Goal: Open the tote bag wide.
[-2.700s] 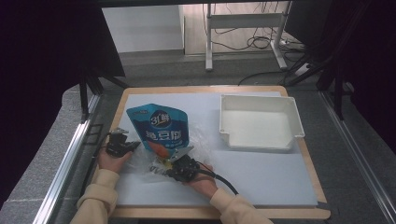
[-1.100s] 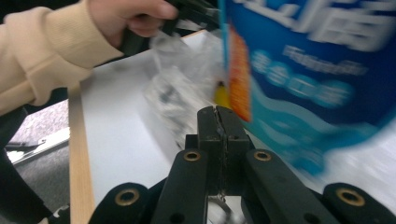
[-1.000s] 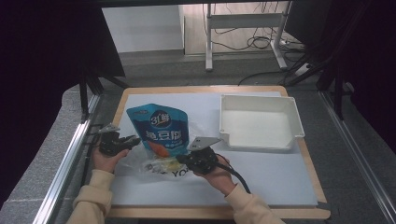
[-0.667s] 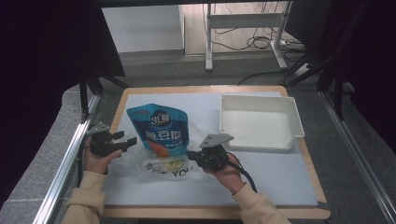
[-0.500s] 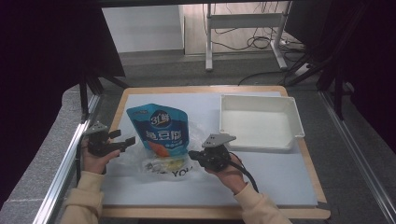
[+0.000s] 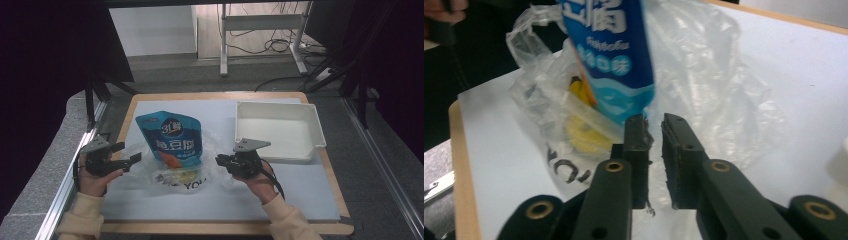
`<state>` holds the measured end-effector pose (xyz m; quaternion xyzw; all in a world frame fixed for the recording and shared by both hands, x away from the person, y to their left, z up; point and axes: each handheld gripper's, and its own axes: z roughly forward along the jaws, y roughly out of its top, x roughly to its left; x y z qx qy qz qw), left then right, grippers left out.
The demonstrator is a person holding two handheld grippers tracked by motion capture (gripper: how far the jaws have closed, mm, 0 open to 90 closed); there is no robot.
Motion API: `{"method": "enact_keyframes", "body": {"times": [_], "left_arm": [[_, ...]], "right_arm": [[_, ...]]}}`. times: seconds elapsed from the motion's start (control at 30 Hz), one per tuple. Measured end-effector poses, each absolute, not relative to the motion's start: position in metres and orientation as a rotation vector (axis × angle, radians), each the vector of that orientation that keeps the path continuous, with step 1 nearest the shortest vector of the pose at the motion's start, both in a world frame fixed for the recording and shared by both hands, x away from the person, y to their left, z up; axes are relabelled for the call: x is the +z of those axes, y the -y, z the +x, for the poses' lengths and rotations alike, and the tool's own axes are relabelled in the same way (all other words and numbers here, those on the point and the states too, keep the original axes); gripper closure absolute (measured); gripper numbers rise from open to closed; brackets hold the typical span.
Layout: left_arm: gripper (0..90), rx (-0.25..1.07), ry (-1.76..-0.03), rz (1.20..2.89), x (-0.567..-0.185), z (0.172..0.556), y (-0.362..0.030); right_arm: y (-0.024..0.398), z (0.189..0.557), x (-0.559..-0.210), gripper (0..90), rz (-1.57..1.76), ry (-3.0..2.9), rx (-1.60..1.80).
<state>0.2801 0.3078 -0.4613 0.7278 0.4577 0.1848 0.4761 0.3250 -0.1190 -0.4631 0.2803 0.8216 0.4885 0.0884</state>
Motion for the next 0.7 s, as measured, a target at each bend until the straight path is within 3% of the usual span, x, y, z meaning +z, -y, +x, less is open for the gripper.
{"method": "enact_keyframes", "body": {"times": [0.33, 0.7], "left_arm": [[17.4, 0.443, -1.097, 1.785, -0.453, 0.269, -0.299], [18.5, 0.436, -1.054, 1.816, -0.448, 0.268, -0.290]], "right_arm": [[0.126, 0.335, -0.452, 54.9, 0.849, -2.376, 1.460], [0.133, 0.334, -0.437, 41.4, 0.844, -2.319, 1.461]]}}
